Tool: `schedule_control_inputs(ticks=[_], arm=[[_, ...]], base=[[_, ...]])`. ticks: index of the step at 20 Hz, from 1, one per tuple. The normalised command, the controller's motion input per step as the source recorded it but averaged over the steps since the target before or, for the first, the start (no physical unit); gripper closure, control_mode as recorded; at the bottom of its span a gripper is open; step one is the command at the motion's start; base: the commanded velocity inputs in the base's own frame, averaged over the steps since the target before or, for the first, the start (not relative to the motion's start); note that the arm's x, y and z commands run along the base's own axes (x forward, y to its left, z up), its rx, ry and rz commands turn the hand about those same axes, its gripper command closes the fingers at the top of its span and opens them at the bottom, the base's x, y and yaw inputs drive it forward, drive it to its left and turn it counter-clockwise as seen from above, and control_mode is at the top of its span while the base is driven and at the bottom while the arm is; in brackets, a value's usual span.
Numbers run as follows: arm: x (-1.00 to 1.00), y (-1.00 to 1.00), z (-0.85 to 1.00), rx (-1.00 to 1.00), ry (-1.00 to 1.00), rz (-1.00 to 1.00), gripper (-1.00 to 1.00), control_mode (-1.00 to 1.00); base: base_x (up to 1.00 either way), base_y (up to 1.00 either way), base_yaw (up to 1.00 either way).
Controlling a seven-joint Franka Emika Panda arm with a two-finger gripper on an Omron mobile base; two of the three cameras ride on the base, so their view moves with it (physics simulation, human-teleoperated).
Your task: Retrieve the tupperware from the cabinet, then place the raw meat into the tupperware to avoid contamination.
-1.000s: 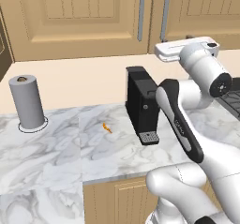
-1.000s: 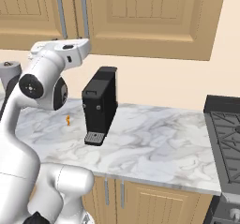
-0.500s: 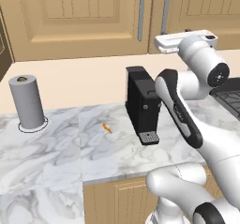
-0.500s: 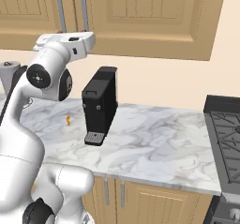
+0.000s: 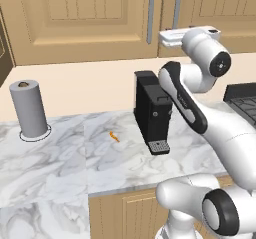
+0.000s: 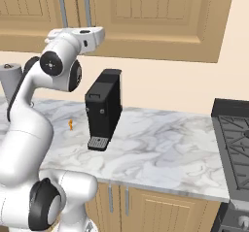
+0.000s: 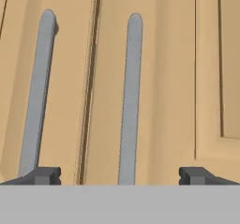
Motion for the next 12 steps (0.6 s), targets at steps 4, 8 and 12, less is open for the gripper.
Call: schedule_control_inputs(ticks=[4, 8, 12], arm=[[0.45, -0.07, 0.0, 0.01, 0.05, 0.0, -1.0, -1.0], [0.41, -0.13, 0.0, 0.01, 0.04, 0.01, -1.0, -1.0], [0.46, -0.1, 0.0, 0.02, 0.04, 0.01, -1.0, -1.0]], base=[[0.0, 0.0, 0.0], [0.0, 0.0, 0.0], [0.0, 0.0, 0.0]])
